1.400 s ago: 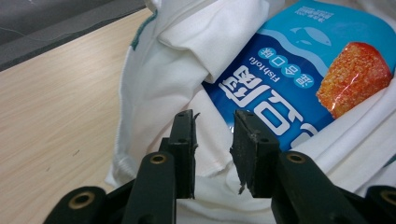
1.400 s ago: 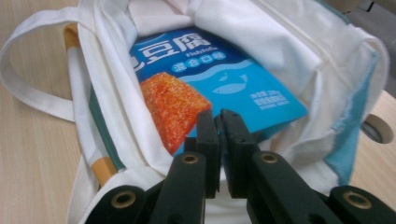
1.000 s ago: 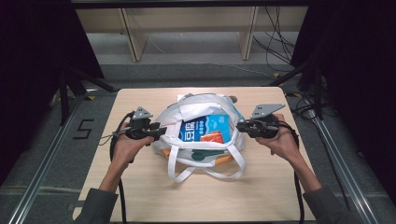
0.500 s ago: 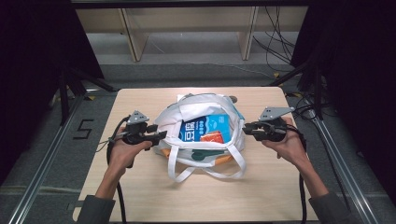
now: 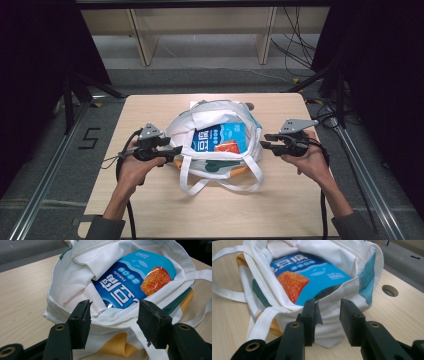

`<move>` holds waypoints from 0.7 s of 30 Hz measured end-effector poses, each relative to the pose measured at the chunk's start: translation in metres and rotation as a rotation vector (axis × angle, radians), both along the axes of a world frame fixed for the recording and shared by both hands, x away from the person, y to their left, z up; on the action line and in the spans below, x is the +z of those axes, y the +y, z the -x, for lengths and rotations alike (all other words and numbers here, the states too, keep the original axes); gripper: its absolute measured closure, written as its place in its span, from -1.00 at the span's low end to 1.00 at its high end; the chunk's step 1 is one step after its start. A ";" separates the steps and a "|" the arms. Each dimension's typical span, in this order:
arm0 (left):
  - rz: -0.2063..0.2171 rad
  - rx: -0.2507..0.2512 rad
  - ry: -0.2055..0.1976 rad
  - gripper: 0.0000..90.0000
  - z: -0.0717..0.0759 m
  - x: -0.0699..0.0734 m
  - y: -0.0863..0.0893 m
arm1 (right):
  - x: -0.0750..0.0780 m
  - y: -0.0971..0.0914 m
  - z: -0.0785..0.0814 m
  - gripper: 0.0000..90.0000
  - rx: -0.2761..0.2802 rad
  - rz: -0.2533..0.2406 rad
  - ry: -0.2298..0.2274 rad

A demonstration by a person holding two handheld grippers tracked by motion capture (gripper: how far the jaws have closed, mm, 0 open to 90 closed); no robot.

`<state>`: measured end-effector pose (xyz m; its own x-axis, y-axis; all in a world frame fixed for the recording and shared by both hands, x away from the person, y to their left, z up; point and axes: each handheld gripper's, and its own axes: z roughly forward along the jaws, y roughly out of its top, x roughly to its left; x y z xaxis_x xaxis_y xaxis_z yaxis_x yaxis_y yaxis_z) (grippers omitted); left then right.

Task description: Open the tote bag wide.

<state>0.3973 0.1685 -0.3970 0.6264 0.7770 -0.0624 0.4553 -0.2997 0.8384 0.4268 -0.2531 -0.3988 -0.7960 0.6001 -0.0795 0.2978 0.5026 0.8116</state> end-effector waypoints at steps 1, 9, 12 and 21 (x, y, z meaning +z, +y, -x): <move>-0.025 -0.016 -0.004 -0.07 0.000 0.001 0.001 | 0.000 0.000 0.001 0.46 -0.006 0.000 -0.004; -0.019 -0.028 0.004 -0.19 0.008 -0.004 -0.004 | -0.001 -0.002 0.007 0.31 -0.015 -0.003 0.006; 0.005 -0.033 0.009 -0.21 0.012 -0.007 -0.003 | -0.002 -0.004 0.008 0.23 -0.028 0.004 0.000; -0.022 -0.031 0.012 -0.28 0.020 -0.012 -0.001 | -0.007 -0.007 0.016 0.10 -0.046 -0.005 0.000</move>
<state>0.3776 0.1672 -0.4094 0.6498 0.7582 -0.0531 0.4549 -0.3321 0.8263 0.4105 -0.2600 -0.4062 -0.7678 0.6361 -0.0763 0.3204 0.4844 0.8140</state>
